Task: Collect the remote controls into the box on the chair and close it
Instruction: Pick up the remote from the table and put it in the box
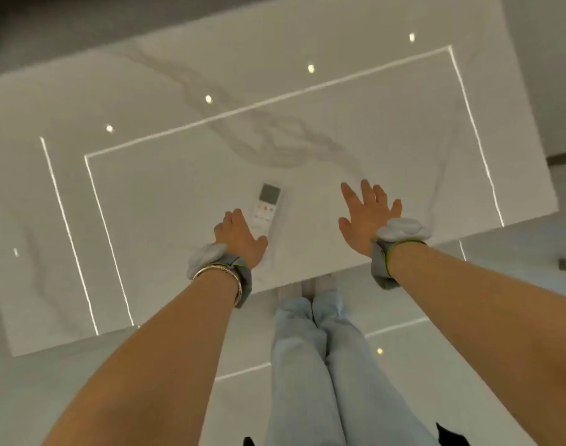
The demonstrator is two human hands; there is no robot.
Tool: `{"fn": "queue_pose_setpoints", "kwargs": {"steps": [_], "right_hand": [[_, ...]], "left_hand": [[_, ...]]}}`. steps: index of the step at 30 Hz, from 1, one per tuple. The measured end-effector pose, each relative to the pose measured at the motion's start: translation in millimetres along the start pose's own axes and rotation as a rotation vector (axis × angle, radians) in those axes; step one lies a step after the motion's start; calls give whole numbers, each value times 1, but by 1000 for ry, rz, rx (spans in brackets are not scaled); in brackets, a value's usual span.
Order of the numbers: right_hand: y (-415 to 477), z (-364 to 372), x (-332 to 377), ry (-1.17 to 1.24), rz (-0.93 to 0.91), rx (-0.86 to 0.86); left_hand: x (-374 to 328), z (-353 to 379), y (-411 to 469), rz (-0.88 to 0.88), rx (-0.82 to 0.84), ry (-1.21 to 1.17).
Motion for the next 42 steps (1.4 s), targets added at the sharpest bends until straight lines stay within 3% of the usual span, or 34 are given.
{"fn": "queue_pose_setpoints", "kwargs": {"steps": [4,10,15,21,27,31,39,42], "right_hand": [[10,59,-10,27,65,80],[3,89,-13,97,107,22],[-9,46,-32,175,163,51],[-70,-46,-55,474,437,23],[-173,-110,-96,522,536,61],[-215,-149,-175,564,752,-21],[-255,-185,-369,700,872,-226],[-276,-195,-431,619,867,-189]], "left_hand": [[0,49,11,-21,112,123],[-8,59,22,-180,-20,142],[-25,32,15,-199,99,99],[-90,-35,-42,4,211,89],[-192,-88,-127,231,279,84],[-301,-97,-189,456,240,131],[-496,-55,-275,660,177,118],[-559,-39,-316,727,180,108]]}}
Point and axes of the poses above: each hand's wrist, its own y-axis towards the middle knuckle, its own z-axis out of the palm, x = y × z, the point moved 4 cm from there along y, towards the middle knuckle, and after that the axes turned 14 degrees about -x, right-handed, at the moved point
